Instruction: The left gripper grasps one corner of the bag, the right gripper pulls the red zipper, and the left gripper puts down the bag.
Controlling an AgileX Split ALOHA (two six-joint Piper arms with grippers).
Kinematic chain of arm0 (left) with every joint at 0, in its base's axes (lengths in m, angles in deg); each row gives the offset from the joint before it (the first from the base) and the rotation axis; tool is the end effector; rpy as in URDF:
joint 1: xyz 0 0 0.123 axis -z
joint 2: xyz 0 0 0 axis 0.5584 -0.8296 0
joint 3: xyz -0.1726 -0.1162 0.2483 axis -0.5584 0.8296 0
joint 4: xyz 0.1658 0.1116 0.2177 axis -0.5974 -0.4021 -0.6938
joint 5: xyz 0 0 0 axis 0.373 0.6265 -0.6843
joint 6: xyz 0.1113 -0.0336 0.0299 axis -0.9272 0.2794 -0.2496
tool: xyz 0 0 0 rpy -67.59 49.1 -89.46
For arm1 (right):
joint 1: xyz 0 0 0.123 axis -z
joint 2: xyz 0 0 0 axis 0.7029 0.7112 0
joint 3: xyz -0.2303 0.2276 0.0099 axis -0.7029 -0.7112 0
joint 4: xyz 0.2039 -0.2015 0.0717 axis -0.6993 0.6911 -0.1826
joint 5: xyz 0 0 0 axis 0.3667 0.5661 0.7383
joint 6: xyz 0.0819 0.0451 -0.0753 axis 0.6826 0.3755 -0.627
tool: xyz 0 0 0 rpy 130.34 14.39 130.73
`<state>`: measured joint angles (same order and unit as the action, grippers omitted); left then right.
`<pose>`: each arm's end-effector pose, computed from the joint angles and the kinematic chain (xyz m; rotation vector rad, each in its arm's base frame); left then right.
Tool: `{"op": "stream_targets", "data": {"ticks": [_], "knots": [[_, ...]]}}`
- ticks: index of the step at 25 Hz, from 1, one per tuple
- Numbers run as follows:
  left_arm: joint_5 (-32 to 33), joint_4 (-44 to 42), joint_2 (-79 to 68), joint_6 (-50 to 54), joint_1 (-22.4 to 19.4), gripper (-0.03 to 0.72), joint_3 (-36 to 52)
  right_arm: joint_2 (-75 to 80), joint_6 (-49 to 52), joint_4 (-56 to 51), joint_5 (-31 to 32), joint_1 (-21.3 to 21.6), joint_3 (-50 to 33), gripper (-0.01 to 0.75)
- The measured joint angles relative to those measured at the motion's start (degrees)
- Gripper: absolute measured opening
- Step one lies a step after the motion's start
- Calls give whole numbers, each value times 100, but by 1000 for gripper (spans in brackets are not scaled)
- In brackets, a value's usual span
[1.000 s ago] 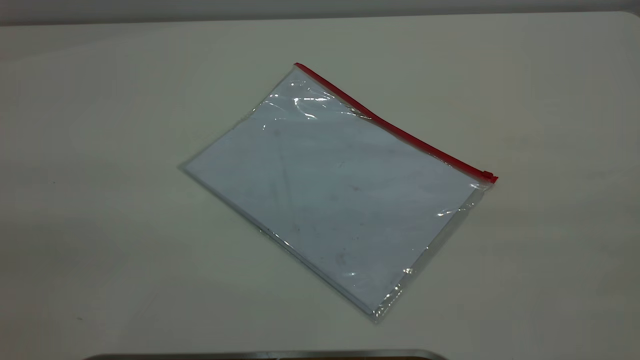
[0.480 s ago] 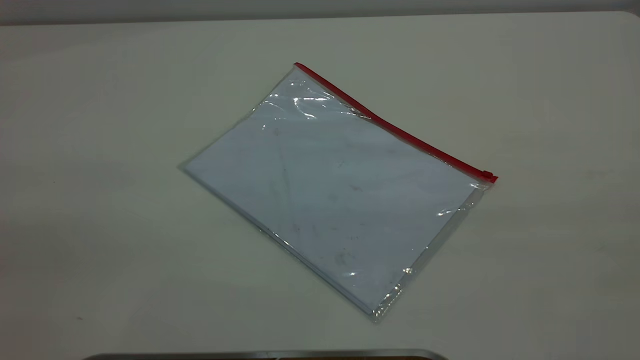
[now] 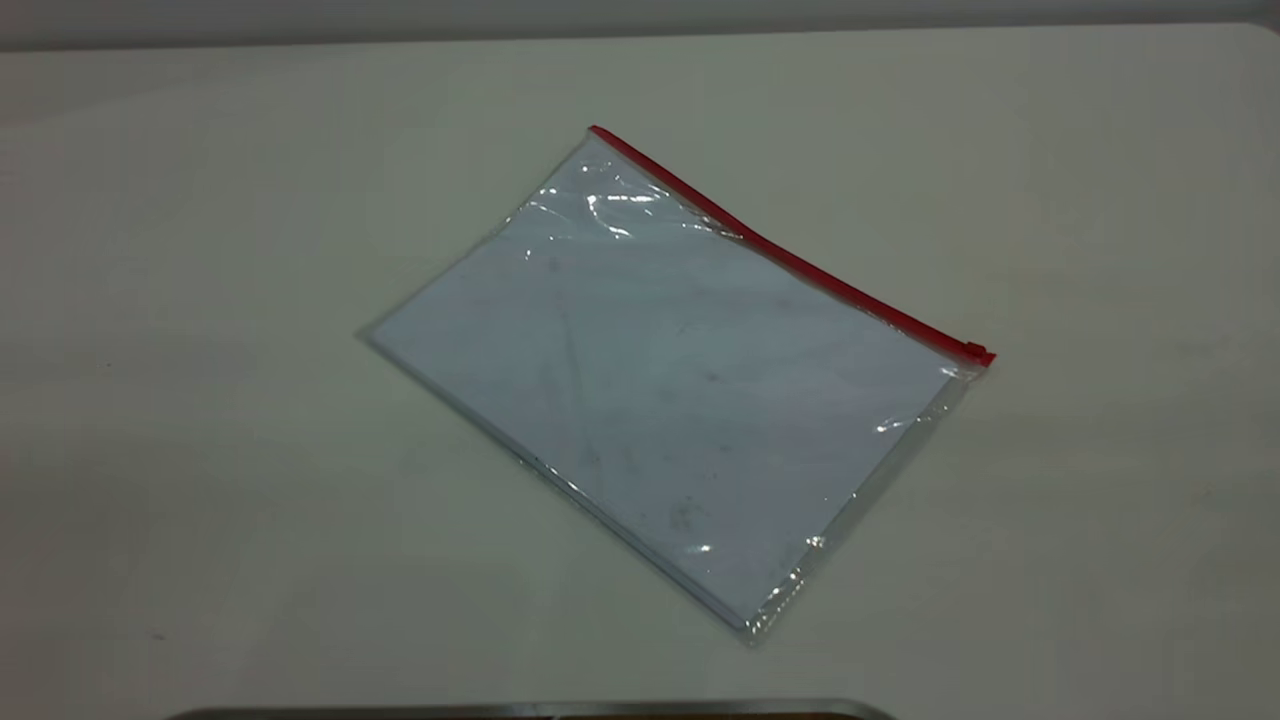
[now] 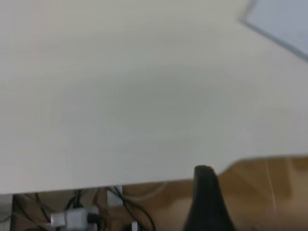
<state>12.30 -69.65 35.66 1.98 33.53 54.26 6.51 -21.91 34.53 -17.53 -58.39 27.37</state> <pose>0.0382 -0.0039 0.2704 0.0762 2.2500 -0.0038 0.0113 0.0304 0.2723 -0.6817 2.0537 0.2208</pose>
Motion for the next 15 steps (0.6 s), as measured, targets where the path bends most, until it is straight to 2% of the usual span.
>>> {"op": "stream_targets", "data": {"ticks": [15], "knots": [[51, -18, 861, 199, -106, 590, 0, 0, 0, 0, 0, 0, 0, 585]]}}
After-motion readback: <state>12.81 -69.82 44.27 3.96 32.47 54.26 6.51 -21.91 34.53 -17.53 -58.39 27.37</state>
